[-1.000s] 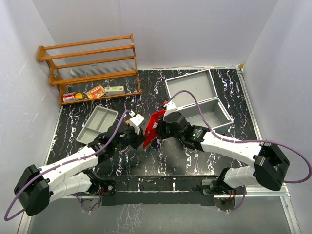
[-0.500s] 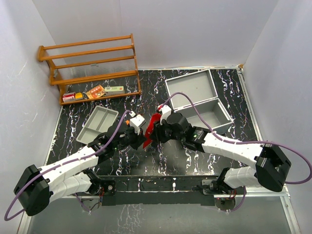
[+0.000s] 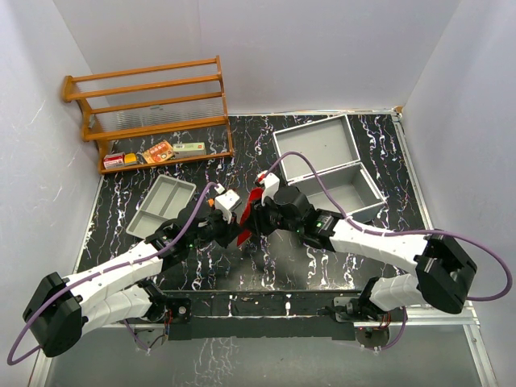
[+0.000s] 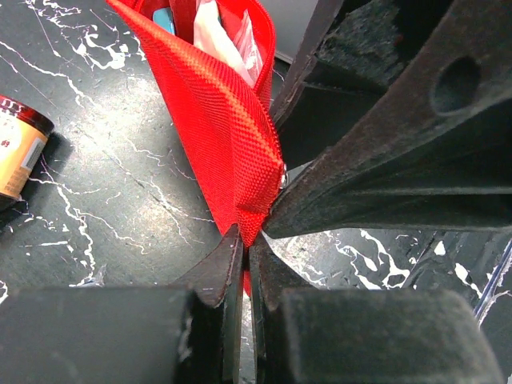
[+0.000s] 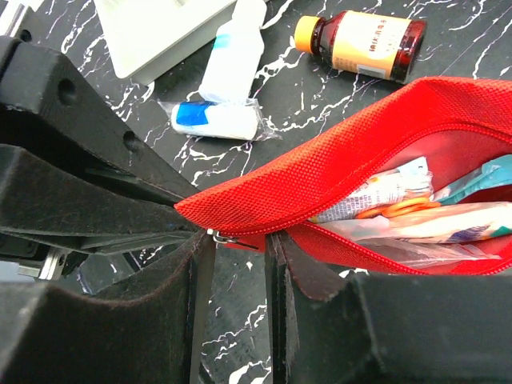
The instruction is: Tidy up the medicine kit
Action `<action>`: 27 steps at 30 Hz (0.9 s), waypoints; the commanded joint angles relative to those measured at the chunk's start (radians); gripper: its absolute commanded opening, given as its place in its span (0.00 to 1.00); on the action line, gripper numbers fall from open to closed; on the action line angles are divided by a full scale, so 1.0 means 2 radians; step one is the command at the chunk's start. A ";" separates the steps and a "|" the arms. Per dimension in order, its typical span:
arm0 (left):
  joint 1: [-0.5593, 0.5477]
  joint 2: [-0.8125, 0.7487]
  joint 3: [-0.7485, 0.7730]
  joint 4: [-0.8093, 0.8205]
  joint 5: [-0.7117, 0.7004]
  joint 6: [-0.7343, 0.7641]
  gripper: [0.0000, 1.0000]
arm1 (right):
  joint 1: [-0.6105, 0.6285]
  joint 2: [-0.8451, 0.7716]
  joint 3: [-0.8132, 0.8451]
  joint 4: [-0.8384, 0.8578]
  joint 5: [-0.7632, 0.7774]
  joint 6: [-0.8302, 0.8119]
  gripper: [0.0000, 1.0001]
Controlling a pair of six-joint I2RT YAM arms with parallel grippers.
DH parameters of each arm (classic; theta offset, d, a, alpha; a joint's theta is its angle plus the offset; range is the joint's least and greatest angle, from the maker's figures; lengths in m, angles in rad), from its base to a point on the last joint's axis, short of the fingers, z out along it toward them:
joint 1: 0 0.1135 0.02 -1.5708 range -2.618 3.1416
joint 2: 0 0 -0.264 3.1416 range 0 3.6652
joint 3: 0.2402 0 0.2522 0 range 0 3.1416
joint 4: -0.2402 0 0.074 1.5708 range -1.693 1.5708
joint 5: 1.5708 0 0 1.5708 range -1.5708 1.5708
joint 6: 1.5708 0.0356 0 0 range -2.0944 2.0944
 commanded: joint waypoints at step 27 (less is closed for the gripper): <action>-0.002 -0.006 0.014 0.006 0.014 0.001 0.00 | 0.001 -0.044 0.000 -0.004 0.190 0.018 0.00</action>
